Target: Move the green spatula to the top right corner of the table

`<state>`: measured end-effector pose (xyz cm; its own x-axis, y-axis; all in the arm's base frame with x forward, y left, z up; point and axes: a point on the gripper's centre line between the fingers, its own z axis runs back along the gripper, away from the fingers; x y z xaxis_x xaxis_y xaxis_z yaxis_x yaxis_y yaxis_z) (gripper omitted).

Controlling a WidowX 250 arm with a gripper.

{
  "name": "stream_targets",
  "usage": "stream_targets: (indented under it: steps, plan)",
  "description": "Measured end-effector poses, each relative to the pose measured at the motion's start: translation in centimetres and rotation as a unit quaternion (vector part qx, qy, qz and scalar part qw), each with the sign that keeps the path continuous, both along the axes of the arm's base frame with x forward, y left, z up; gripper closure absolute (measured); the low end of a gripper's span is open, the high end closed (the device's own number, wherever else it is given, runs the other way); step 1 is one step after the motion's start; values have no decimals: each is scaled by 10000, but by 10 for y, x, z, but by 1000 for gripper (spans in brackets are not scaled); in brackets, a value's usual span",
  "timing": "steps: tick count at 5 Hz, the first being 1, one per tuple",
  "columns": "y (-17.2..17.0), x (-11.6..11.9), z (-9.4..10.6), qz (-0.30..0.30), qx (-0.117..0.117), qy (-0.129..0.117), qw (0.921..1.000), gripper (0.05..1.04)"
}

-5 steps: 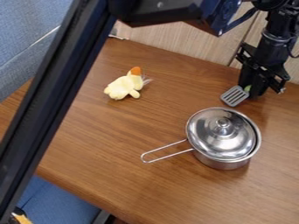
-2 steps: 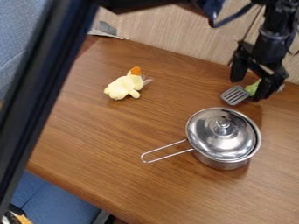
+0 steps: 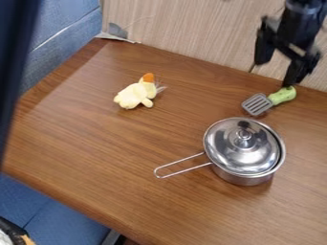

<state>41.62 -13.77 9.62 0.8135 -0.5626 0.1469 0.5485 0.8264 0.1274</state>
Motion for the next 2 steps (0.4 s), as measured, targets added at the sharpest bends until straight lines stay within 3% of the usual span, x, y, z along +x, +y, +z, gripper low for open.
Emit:
stream_targets:
  steps: [1, 2]
  plan:
    - [9, -11, 21, 55, 42, -321, 9995, 83]
    - [9, -11, 23, 53, 31, -350, 9994, 83]
